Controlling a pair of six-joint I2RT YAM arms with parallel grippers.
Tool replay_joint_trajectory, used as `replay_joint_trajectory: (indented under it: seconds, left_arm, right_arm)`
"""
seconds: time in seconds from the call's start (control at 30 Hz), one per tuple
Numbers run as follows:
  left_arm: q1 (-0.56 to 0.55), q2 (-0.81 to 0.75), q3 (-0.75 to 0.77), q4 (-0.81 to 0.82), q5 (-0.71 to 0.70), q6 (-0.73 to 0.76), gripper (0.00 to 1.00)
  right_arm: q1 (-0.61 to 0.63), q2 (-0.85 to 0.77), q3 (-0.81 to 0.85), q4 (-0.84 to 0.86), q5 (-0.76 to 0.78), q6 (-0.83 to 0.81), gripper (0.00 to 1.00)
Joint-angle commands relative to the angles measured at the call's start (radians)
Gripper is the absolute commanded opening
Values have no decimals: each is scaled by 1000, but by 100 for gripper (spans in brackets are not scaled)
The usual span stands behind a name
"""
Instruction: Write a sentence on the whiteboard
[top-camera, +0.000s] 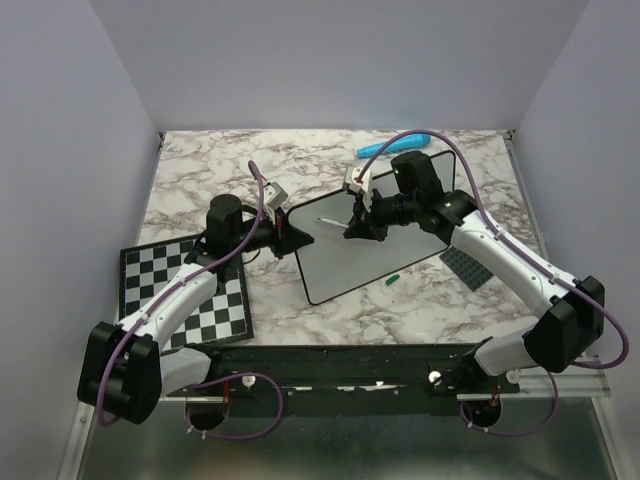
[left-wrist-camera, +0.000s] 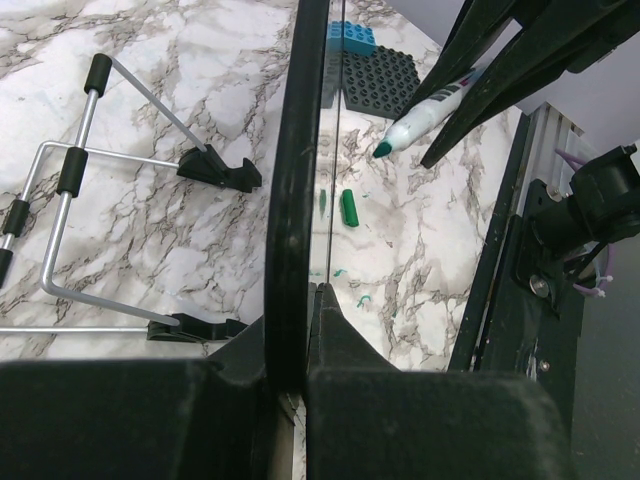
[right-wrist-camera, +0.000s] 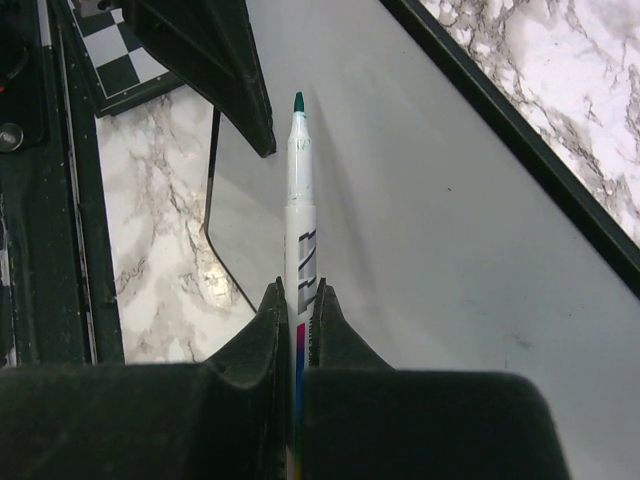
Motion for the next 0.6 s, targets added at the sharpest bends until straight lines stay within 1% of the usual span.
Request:
replay_joint_trajectory:
  seconds: [0.0, 0.57]
  left_arm:
    - [-5, 29, -21, -170, -137, 88, 0]
    - [-12, 30, -20, -174, -133, 96, 0]
  right_arm:
    - [11, 21, 34, -6, 34, 22, 1]
    - [19, 50, 49, -9, 66, 32, 1]
